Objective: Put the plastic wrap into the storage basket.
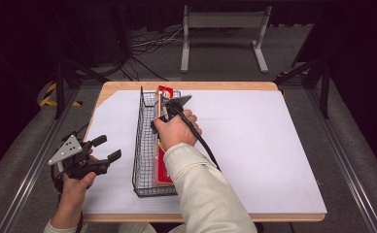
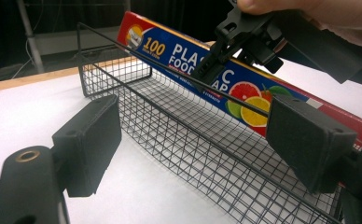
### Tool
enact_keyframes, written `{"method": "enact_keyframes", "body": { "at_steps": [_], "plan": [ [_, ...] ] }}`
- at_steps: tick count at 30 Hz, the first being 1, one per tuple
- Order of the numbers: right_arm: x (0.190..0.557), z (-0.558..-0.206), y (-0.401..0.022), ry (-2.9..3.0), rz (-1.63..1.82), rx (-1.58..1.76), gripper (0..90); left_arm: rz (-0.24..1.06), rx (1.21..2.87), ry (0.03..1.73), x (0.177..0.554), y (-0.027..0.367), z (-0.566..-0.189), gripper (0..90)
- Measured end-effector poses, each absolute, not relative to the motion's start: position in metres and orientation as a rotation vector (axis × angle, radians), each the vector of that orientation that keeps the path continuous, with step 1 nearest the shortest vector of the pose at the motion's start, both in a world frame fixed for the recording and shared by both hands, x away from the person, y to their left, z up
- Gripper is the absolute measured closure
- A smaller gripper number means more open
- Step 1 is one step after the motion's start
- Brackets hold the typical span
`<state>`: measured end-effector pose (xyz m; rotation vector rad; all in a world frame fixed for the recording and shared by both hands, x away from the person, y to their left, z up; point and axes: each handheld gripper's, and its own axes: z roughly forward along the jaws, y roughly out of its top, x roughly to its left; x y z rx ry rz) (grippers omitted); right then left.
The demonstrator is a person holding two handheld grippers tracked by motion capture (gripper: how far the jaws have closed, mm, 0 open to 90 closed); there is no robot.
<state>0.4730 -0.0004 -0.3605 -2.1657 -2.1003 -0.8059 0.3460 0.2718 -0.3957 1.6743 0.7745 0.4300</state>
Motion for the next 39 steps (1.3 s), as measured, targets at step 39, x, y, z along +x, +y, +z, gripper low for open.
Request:
{"method": "enact_keyframes", "body": {
  "at_steps": [39],
  "plan": [
    [0.481,-0.385,0.015,-2.144,-0.61,-2.218,40.0,0.423,1.685,0.779,0.347,0.272,-0.397,18.8]
  ]
}}
